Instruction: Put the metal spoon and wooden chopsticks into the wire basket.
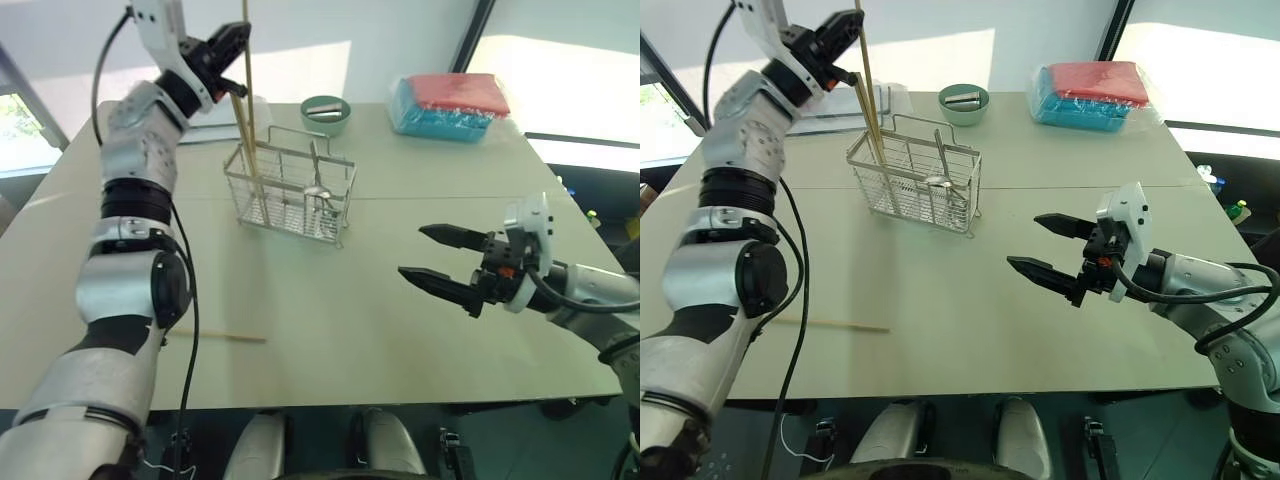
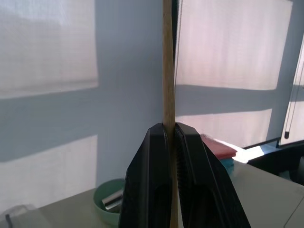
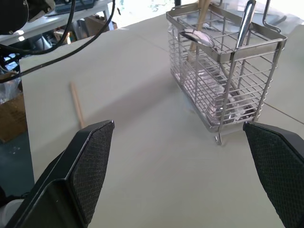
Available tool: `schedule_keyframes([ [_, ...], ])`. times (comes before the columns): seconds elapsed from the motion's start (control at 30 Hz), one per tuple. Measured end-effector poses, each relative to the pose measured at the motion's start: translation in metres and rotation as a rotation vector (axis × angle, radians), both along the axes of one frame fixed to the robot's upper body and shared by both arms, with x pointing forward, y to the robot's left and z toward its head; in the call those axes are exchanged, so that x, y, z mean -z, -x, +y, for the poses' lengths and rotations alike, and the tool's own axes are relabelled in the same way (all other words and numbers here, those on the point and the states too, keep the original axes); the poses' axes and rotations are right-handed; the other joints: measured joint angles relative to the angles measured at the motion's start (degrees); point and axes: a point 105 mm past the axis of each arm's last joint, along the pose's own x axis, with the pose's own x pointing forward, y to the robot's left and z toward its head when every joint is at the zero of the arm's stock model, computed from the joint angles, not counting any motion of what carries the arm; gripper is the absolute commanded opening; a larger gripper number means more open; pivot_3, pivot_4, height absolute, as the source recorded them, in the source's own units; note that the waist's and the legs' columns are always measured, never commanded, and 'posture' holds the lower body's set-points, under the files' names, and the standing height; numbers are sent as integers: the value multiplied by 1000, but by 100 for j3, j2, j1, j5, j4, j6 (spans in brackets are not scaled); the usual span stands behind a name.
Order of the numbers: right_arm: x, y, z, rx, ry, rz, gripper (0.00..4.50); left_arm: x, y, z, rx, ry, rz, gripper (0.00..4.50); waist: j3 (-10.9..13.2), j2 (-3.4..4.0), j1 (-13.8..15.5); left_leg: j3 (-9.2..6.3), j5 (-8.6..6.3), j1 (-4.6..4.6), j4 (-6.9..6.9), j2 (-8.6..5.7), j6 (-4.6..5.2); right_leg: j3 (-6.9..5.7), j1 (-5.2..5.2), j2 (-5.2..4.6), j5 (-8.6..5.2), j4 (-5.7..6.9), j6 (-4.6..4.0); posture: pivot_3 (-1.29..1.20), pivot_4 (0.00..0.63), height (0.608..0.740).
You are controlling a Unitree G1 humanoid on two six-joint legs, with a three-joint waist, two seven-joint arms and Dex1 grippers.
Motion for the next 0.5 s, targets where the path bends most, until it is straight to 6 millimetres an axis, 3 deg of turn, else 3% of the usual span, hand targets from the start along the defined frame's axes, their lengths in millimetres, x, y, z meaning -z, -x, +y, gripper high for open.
schedule_keyframes([
  [0.27, 1, -3, 2, 19, -13, -5, 4500, 44, -4, 9, -13, -18, 97, 55, 0, 0, 1, 0, 0, -1, 0, 0, 0, 0, -2, -1, 0, 0, 0, 0, 150, 667],
  [0.3, 2, -3, 3, 16, -15, -5, 4500, 47, -4, 10, -11, -21, 103, 763, 0, -1, 5, -1, 0, -2, 0, 0, 0, 0, -1, -1, 0, 0, -1, 0, 150, 667],
  [0.33, 2, -2, 4, 10, -18, -7, 4500, 50, -3, 10, -3, -25, 112, 1091, 0, -1, 10, -2, 0, -3, 1, 0, 0, 0, -1, -1, 0, -1, -1, 0, 150, 667],
  [0.5, 1, 1, 10, -23, -18, -20, 4500, 46, 1, 7, 16, -37, 98, 3610, 0, -1, 5, -2, 0, -3, 1, -1, 0, 0, 0, -2, 1, -1, 0, 0, 150, 667],
])
